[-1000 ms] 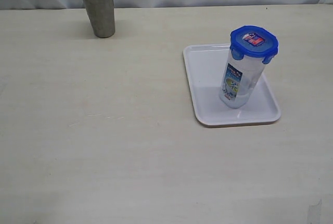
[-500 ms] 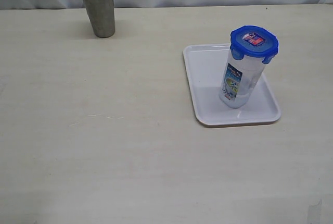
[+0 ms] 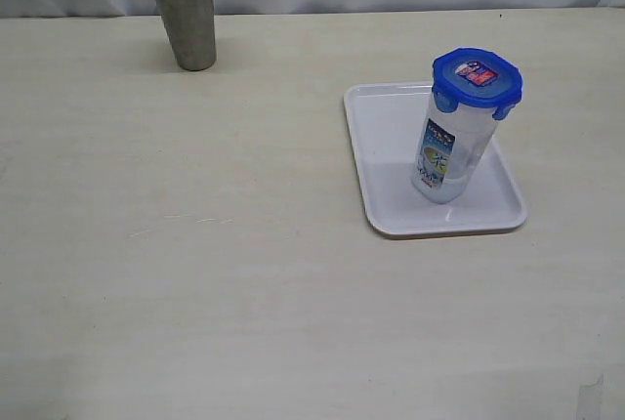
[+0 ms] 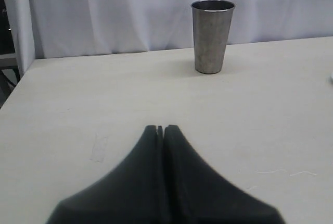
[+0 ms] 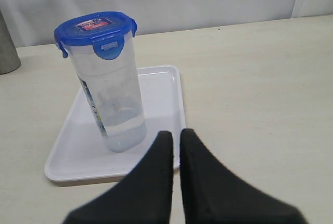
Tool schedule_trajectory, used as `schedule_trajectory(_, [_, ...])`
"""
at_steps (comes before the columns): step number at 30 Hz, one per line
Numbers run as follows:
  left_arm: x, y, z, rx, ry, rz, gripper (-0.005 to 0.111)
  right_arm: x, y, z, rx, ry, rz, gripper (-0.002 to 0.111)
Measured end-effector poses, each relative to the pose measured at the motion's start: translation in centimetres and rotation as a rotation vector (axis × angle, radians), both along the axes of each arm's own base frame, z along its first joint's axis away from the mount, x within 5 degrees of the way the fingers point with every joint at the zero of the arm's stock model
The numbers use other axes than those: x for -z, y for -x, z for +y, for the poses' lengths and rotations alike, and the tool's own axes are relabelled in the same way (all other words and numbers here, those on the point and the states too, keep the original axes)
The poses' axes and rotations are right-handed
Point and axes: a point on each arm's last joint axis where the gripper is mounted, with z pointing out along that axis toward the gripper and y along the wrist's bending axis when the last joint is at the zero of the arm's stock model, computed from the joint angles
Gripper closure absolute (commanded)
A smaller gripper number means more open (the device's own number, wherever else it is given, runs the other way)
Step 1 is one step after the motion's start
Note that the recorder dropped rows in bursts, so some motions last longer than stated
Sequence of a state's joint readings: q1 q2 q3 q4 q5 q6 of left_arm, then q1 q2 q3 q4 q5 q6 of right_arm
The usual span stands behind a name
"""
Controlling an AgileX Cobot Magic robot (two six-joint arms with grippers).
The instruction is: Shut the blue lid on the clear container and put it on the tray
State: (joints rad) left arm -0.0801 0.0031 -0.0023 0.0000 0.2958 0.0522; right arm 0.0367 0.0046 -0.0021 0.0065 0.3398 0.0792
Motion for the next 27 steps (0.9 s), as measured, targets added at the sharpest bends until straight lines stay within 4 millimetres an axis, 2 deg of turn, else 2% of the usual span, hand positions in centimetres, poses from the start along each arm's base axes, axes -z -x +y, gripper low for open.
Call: schedule_trajectory(27, [0.51, 0.11, 0.26, -0.032, -0.024, 0.056, 0.107, 0.0, 0.0, 0.0, 0.0, 0.0, 0.0, 0.104])
